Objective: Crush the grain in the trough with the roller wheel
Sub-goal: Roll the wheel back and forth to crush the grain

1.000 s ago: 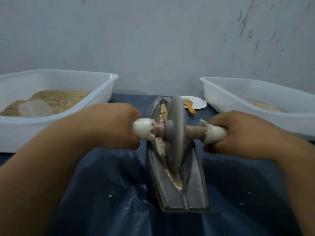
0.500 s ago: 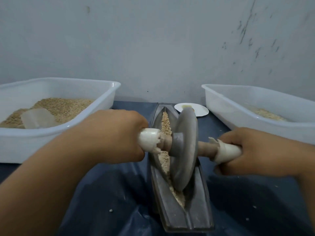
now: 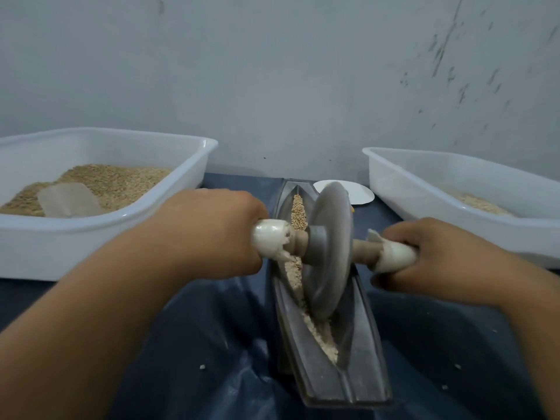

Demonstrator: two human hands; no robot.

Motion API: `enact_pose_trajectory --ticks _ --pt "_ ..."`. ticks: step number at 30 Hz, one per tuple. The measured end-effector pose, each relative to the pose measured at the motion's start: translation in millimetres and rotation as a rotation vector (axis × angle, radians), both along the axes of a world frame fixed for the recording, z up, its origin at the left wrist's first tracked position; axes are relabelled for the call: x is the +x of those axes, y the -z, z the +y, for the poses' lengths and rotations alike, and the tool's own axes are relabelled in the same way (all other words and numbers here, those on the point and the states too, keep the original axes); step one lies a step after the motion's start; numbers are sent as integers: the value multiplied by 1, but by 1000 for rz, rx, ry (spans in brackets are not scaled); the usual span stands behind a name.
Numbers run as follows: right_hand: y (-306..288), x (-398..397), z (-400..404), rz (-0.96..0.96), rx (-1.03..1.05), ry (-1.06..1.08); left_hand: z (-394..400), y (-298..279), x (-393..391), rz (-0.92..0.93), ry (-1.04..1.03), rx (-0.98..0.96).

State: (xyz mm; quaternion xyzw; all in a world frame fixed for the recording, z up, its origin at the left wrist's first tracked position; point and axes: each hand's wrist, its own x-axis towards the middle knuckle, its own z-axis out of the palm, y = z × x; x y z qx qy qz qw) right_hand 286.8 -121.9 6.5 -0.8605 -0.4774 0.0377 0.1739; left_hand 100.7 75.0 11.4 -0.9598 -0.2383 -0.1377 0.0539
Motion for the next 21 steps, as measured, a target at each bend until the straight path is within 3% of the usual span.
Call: enact_pose_trajectory --ticks 4,10,12,17,21 --pt "10 -1 16 -265 116 75 6 9 10 -77 -70 37" --pt "-7 -1 -8 93 -101 -52 0 -3 -4 58 54 -64" --pt "-6 0 -6 62 -59 -37 2 -4 -4 68 51 -91" --pt "11 -1 21 -300 138 85 9 9 11 -81 -39 14" --pt "3 2 9 -146 0 30 4 3 5 -22 -1 5"
